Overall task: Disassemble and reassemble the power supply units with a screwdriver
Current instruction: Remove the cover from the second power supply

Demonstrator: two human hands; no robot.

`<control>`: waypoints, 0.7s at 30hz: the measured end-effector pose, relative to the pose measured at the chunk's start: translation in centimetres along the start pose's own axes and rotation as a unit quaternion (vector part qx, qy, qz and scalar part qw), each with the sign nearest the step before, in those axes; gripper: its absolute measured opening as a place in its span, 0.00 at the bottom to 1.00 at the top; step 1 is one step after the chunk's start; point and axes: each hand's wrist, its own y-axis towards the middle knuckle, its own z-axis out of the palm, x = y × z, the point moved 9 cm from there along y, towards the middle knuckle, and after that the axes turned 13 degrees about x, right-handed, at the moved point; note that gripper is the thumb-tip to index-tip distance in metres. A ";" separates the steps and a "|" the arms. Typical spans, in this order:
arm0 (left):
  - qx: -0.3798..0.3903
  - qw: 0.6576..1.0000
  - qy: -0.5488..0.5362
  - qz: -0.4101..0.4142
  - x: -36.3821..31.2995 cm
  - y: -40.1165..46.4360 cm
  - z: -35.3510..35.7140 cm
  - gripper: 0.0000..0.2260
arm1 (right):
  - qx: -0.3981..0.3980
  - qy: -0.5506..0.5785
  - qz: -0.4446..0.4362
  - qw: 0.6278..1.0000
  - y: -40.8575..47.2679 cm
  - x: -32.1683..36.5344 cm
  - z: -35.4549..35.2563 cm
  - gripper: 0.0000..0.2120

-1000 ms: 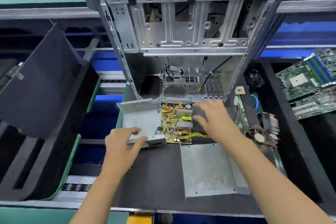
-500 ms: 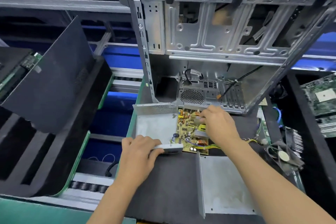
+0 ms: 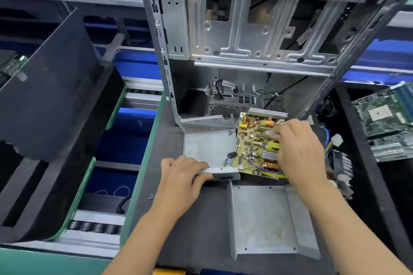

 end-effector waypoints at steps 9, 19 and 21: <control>0.055 0.995 -0.045 0.064 -1.1 1.0 1.0 0.06 | -0.097 -0.027 -0.023 0.995 -2.2 0.6 -2.0 0.07; 0.049 0.995 -0.017 0.082 -1.6 1.8 0.9 0.04 | -0.148 -0.059 -0.087 0.983 -1.2 2.8 -2.8 0.07; 0.033 0.996 0.000 0.088 -1.9 2.3 -0.2 0.06 | -0.127 -0.048 -0.064 0.989 -0.6 1.8 -2.4 0.08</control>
